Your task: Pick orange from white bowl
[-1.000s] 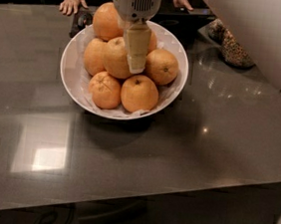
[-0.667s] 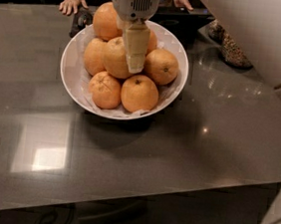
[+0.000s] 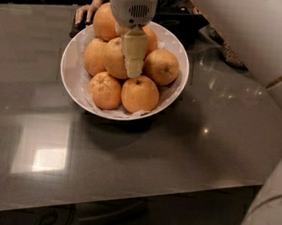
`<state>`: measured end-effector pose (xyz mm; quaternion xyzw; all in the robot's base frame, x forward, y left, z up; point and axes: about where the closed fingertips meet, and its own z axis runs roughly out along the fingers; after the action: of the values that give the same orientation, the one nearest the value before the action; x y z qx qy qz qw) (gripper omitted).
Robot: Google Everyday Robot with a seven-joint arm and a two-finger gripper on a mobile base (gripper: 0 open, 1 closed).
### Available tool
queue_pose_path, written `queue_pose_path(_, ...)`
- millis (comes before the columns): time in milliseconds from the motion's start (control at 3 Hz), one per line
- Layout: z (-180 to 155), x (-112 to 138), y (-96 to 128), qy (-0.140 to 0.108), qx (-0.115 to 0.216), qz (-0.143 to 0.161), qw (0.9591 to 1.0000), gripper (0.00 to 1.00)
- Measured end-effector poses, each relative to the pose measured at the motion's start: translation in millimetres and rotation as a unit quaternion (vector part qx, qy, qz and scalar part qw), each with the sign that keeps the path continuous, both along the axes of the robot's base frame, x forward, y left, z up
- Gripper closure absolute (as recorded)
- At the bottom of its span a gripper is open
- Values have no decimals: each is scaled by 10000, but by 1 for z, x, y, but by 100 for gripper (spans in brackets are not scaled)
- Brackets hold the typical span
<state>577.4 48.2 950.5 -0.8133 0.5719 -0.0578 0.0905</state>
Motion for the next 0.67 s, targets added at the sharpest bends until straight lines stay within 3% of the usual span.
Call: queue_pose_path(667, -18, 1, -2, 231, -15, -107, 9997, 26)
